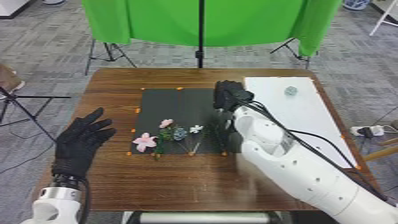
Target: Arrange flowers
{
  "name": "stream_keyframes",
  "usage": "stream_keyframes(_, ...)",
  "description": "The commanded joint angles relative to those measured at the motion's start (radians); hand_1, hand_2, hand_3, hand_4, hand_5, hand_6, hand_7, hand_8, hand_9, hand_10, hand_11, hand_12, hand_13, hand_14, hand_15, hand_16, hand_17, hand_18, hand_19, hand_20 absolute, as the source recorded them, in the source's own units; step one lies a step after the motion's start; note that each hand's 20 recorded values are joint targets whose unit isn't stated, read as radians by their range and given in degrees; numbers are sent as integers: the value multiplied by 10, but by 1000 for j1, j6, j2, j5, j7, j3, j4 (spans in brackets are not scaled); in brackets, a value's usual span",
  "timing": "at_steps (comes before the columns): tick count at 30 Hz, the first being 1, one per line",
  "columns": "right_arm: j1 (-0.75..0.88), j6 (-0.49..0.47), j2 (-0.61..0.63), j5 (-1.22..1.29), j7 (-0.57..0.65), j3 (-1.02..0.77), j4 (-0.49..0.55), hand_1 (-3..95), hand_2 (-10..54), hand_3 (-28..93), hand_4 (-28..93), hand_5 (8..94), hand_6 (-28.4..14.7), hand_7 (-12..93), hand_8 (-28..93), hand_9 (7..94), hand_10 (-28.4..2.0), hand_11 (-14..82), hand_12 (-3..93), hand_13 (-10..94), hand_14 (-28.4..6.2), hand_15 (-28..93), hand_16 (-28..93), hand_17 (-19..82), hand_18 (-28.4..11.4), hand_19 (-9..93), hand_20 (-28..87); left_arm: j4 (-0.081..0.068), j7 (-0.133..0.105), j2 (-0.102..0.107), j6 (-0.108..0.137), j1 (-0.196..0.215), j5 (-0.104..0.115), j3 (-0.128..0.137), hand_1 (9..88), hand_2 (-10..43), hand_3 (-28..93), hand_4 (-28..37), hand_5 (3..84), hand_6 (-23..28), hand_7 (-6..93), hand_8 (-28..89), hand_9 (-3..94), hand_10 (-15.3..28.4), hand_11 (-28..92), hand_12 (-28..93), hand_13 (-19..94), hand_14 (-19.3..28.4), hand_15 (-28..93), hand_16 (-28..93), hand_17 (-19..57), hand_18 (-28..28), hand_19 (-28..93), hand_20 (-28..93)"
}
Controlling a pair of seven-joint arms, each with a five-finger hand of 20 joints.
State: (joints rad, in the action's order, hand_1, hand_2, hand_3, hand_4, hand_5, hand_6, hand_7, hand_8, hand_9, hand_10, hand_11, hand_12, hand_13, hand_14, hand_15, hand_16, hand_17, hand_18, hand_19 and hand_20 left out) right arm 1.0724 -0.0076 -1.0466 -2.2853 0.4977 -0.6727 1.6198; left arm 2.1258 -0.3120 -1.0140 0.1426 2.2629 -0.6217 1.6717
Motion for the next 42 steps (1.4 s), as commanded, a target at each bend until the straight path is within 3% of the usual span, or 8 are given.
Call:
stream_keyframes(1, 44, -89, -1, -72, -16, -26, 9, 507, -95, 701, -283, 811, 37, 135, -13, 866, -59, 218, 326, 659, -65, 753, 185, 271, -201, 930, 473, -2, 16, -19, -10, 13, -13, 3, 220, 86, 729, -251, 397, 113, 117, -64, 362, 222, 344, 167, 284, 279, 691, -88, -26, 267, 565, 469)
stream_keyframes(4, 40, -50, 16, -146, -32, -3, -3, 412, -95, 745, -283, 744, 38, 144, -51, 798, -89, 347, 216, 636, -79, 778, 154, 249, -208, 925, 488, -1, 11, -20, -9, 16, -11, 4, 220, 86, 729, -251, 399, 114, 118, -64, 362, 222, 344, 167, 283, 279, 691, -89, -27, 267, 563, 471)
stream_keyframes(9, 49, -72, 21, -161, -38, -13, 13, 337, -95, 783, -283, 673, 32, 139, -126, 729, -104, 385, 180, 596, -97, 800, 145, 226, -215, 915, 503, 1, 14, -27, -6, 14, -16, 5, 221, 86, 730, -250, 399, 114, 121, -65, 363, 222, 345, 167, 282, 279, 691, -90, -27, 266, 559, 476)
stream_keyframes(19, 45, 4, 97, -120, -34, -93, 79, 275, -95, 759, -283, 594, 13, 130, -124, 660, -140, 378, 168, 568, -118, 820, 134, 217, -222, 920, 520, 4, -16, -2, 11, 26, 2, -6, 222, 86, 729, -249, 401, 115, 122, -67, 363, 221, 348, 167, 282, 278, 691, -91, -26, 264, 555, 481)
stream_keyframes(25, -94, 49, 214, -45, 69, -53, -12, 257, -95, 765, -283, 557, 1, 125, -120, 595, -169, 278, 139, 531, -138, 819, 116, 216, -225, 922, 526, 3, -35, 27, 23, 17, 18, -26, 222, 87, 729, -249, 401, 115, 123, -67, 363, 222, 349, 167, 281, 278, 692, -91, -26, 264, 554, 483)
stream_keyframes(31, -212, 5, 273, 82, 182, -14, -161, 252, -95, 777, -283, 489, -6, 117, -116, 513, -186, 181, 133, 487, -147, 770, 80, 208, -225, 912, 520, 4, -15, 4, 7, 16, -3, -13, 223, 87, 729, -249, 401, 115, 124, -67, 363, 222, 349, 167, 281, 278, 692, -91, -27, 264, 554, 483)
stream_keyframes(34, -210, -41, 273, 132, 247, -48, -216, 251, -95, 790, -283, 450, -1, 115, -115, 472, -194, 144, 131, 473, -145, 758, 66, 195, -224, 893, 510, 5, -29, 19, 19, 15, 6, -16, 223, 86, 731, -248, 400, 115, 124, -67, 363, 222, 349, 167, 281, 278, 692, -92, -27, 264, 553, 483)
stream_keyframes(42, -136, -268, 224, 181, 286, -172, -284, 248, -95, 796, -283, 336, 23, 108, -109, 389, -217, 91, 130, 413, -165, 745, 45, 160, -226, 871, 504, -2, -8, -4, 2, -1, -7, -13, 223, 86, 731, -248, 403, 116, 124, -67, 365, 222, 352, 167, 283, 278, 693, -92, -27, 264, 552, 484)
